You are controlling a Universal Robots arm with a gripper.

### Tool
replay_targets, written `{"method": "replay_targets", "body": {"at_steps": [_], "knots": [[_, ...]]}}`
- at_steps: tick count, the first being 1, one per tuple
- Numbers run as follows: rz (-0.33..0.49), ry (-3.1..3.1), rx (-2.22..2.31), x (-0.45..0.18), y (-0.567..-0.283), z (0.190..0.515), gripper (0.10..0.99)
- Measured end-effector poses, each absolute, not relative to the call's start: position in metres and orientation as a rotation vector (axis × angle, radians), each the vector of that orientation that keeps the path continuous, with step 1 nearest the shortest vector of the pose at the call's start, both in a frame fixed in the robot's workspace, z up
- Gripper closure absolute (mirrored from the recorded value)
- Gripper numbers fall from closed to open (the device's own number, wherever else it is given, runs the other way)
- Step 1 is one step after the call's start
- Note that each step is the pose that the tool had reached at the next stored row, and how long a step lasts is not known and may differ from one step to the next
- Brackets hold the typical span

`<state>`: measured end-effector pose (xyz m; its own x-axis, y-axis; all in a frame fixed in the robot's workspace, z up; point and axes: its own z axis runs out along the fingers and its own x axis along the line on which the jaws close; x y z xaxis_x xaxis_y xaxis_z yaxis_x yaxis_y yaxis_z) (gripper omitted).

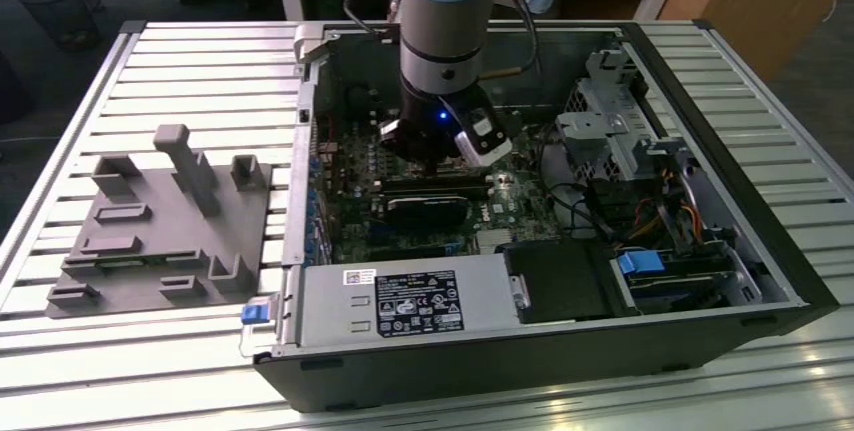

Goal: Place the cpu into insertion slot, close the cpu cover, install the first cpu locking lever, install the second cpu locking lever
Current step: 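Install the second cpu locking lever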

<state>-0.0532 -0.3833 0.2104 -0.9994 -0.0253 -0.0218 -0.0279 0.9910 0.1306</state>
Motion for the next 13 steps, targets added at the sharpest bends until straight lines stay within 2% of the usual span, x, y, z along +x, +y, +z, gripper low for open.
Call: {"method": "replay_targets", "body": {"at_steps": [13], "knots": [[0.288, 3.107, -0.04, -0.07, -0.391, 0.208, 0.98]]}}
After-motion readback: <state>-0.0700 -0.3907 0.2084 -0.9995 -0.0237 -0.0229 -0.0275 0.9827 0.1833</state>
